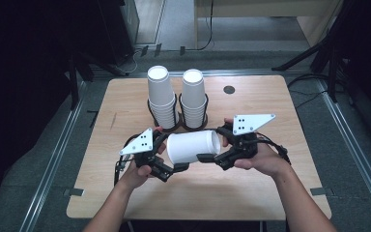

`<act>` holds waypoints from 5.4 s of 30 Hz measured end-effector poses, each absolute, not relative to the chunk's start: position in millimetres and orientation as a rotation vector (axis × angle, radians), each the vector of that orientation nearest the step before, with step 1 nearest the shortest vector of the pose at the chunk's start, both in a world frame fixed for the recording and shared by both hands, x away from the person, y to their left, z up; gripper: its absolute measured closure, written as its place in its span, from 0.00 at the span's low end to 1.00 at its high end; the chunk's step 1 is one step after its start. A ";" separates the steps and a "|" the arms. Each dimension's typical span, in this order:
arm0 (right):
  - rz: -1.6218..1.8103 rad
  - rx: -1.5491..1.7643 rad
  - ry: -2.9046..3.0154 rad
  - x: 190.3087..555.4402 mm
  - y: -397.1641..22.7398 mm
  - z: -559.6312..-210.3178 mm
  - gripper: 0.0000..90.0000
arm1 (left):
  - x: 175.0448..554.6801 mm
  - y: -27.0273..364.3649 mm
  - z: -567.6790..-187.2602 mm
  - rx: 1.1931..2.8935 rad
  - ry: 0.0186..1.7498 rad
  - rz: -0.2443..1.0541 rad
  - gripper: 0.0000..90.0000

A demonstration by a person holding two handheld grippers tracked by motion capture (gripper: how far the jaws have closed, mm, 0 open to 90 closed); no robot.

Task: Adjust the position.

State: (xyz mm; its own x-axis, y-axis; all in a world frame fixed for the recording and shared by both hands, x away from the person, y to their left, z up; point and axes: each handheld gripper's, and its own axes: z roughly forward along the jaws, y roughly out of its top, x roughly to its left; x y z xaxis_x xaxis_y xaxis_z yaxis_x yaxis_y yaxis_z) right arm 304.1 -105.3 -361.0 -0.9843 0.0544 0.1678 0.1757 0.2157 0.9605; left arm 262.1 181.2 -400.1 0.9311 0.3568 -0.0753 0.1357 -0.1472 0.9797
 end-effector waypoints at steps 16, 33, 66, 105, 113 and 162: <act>-1.873 -0.221 -2.376 306.2 -105.8 -362.1 0.24 | 261.2 183.7 -399.3 1.722 0.365 0.185 0.07; -1.876 -0.259 -2.383 308.0 -109.9 -362.7 0.15 | 261.7 186.7 -400.0 1.729 0.360 0.169 0.09; -1.785 -0.191 -2.653 294.3 -128.2 -349.9 0.12 | 264.3 189.0 -387.4 2.007 0.311 0.213 0.09; -1.349 -0.019 -2.923 286.5 -74.1 -359.2 0.17 | 261.8 177.6 -383.8 2.151 0.249 0.264 0.09; -1.305 -0.012 -2.962 286.4 -69.6 -362.7 0.21 | 260.7 173.0 -384.7 2.185 0.234 0.284 0.09; -1.358 -0.173 -2.847 286.9 -56.3 -407.6 0.10 | 258.2 164.4 -385.7 2.149 0.240 0.297 0.09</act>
